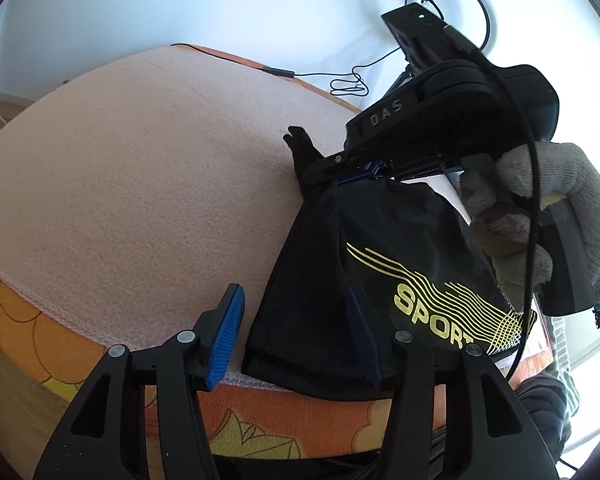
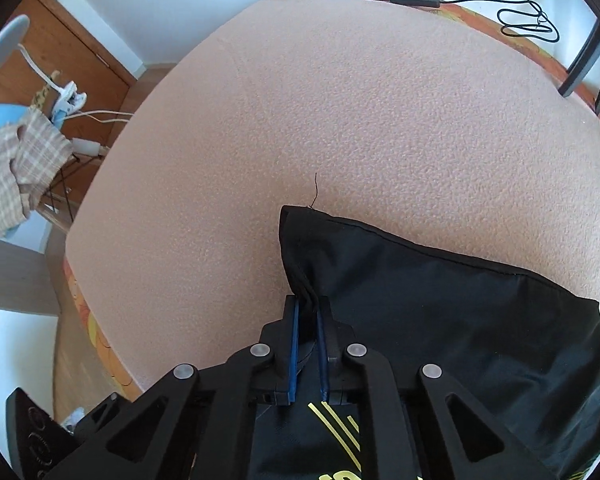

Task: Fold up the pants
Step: 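Close the right tool on the edge of the folded black shorts, then lift the shorts edge with the right tool and fold it over the bundle, then lower the fold onto the shorts and open the right tool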

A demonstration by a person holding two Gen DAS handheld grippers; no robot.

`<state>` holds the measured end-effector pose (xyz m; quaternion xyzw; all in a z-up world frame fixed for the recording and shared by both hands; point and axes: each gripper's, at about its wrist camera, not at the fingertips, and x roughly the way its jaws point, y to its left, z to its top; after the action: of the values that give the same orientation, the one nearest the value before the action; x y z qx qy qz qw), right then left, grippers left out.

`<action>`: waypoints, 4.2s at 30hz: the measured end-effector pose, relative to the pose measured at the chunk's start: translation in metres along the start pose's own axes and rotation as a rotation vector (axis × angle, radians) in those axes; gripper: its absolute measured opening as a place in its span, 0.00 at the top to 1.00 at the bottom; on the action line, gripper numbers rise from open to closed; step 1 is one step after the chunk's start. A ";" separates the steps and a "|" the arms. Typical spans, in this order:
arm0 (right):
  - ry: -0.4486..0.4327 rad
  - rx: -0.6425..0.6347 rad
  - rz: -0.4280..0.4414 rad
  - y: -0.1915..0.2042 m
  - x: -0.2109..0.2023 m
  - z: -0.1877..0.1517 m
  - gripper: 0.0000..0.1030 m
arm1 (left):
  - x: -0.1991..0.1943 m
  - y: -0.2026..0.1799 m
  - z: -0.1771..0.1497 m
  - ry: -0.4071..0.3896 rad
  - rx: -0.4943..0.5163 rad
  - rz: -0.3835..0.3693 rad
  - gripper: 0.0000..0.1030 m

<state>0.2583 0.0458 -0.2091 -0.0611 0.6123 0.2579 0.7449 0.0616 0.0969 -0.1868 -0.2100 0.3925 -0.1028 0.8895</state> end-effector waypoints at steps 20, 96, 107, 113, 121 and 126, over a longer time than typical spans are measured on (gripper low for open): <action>-0.173 0.077 0.178 -0.055 -0.084 -0.020 0.96 | 0.010 -0.059 0.019 0.034 0.087 -0.265 0.91; -0.221 0.503 0.301 -0.351 -0.132 -0.187 0.43 | 0.103 -0.275 -0.004 0.501 0.450 -0.579 0.51; -0.046 0.376 0.004 -0.312 -0.119 -0.194 0.80 | 0.078 -0.229 0.032 0.400 0.443 -0.480 0.51; -0.084 0.318 -0.126 -0.306 -0.152 -0.210 0.71 | 0.086 -0.202 0.040 0.387 0.395 -0.428 0.51; -0.285 0.077 -0.020 -0.230 -0.174 -0.204 0.61 | 0.100 -0.193 0.041 0.392 0.381 -0.397 0.51; -0.180 -0.084 -0.057 -0.189 -0.136 -0.194 0.43 | 0.095 -0.183 0.042 0.379 0.358 -0.389 0.51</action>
<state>0.1581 -0.2382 -0.1708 -0.0863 0.5296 0.2663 0.8007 0.1537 -0.0866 -0.1407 -0.0985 0.4795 -0.3754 0.7870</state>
